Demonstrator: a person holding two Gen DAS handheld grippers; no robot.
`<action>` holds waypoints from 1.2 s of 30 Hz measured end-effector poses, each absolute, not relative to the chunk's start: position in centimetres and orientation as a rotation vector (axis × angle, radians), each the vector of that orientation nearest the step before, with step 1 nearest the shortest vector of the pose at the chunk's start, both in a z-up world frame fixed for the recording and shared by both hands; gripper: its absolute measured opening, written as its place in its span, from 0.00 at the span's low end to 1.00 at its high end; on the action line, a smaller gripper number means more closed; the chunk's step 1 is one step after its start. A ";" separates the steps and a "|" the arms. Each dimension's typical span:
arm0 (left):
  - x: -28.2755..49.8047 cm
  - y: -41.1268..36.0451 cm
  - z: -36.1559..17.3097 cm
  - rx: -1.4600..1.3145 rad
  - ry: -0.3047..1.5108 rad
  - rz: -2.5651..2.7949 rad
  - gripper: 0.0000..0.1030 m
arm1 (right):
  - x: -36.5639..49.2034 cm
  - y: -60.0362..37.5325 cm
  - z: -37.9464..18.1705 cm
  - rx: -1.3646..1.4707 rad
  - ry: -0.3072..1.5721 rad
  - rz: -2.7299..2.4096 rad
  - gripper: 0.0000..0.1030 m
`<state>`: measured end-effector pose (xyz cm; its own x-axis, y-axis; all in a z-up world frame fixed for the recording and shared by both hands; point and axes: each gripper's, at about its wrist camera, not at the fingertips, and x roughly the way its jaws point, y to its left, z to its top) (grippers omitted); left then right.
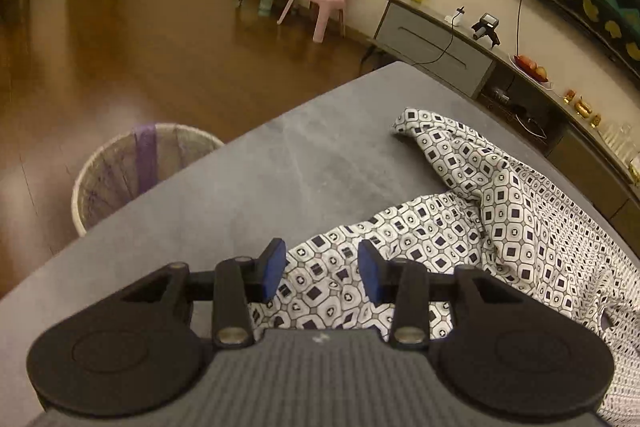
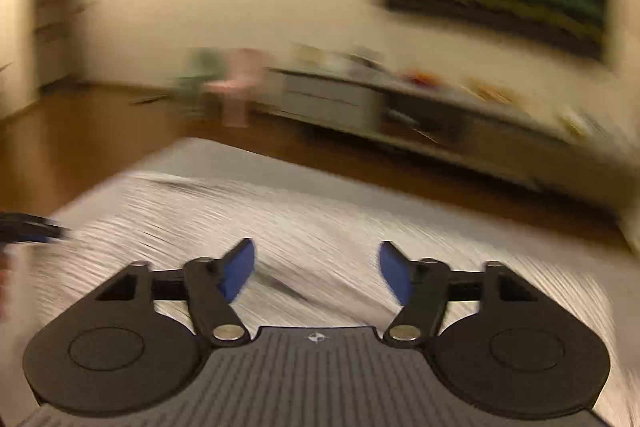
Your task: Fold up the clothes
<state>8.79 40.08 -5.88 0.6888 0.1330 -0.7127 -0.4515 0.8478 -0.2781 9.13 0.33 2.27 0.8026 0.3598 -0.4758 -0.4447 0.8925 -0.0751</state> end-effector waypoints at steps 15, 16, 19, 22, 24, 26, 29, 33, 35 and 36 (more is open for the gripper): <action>7.6 39.7 -7.6 -0.278 0.703 0.242 0.38 | 29.3 32.9 -5.4 -0.638 0.675 0.734 0.97; 7.6 39.9 -7.7 -0.275 0.701 0.228 0.38 | 30.0 33.1 -5.9 -0.656 0.718 0.744 0.82; 7.3 40.6 -7.8 -0.259 0.699 0.212 0.37 | 32.6 33.3 -5.8 -0.667 0.837 0.734 0.05; 6.8 41.8 -7.9 -0.246 0.696 0.243 0.35 | 34.2 29.9 -0.6 -0.444 0.745 0.716 0.04; 6.7 42.5 -7.9 -0.232 0.696 0.298 0.33 | 35.6 27.1 1.8 -0.290 0.695 0.655 0.05; 6.5 43.0 -7.9 -0.229 0.700 0.358 0.31 | 37.2 25.0 2.1 -0.182 0.683 0.540 0.05; 6.2 43.8 -7.5 -0.266 0.708 0.423 0.31 | 38.4 23.8 0.4 -0.171 0.718 0.347 0.47; 5.4 44.4 -6.3 -0.314 0.671 0.424 0.31 | 34.9 21.8 0.5 -0.075 0.630 0.238 0.75; 4.8 43.8 -5.3 -0.310 0.612 0.352 0.34 | 31.0 19.3 1.8 0.054 0.609 0.318 0.75; 4.9 42.9 -4.9 -0.290 0.597 0.299 0.39 | 28.3 17.9 2.3 0.061 0.587 0.351 0.77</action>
<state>4.88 42.94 -4.90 0.7868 0.1903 -0.5872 -0.3559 0.9171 -0.1796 28.33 17.93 2.34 0.7754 0.3410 -0.5314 -0.3065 0.9391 0.1553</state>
